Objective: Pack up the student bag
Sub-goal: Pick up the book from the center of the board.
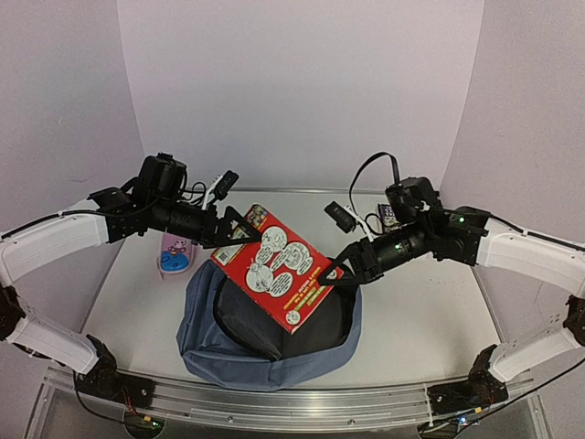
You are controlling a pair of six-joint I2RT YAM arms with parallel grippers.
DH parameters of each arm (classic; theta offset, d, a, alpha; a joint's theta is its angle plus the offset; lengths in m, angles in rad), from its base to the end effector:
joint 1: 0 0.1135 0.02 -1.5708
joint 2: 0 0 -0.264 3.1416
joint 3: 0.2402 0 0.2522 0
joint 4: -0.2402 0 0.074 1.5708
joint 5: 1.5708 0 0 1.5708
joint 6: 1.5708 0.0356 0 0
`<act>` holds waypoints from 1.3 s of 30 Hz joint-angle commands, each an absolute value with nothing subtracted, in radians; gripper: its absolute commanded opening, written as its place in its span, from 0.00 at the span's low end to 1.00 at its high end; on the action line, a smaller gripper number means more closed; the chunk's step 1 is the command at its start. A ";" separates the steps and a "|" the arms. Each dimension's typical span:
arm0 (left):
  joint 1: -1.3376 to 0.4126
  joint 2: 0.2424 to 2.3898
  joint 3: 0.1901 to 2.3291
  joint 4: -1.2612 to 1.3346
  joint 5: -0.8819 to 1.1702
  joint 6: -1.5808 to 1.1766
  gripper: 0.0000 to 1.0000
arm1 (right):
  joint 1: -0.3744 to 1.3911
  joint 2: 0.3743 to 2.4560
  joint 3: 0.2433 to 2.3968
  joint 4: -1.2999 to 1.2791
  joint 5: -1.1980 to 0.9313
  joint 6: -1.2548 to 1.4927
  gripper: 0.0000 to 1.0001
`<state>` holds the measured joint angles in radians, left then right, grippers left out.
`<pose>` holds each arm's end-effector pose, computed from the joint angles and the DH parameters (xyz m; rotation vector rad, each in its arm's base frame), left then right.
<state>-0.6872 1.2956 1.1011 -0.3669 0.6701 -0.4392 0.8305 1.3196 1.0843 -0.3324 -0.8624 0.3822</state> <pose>0.2074 -0.1988 0.3248 0.7145 2.1999 -1.3386 0.1746 0.2312 0.3182 -1.0715 2.1029 1.5802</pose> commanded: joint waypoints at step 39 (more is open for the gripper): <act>-0.698 1.117 0.875 0.392 0.712 -0.782 0.00 | 0.866 1.297 0.756 0.764 -0.661 0.964 0.90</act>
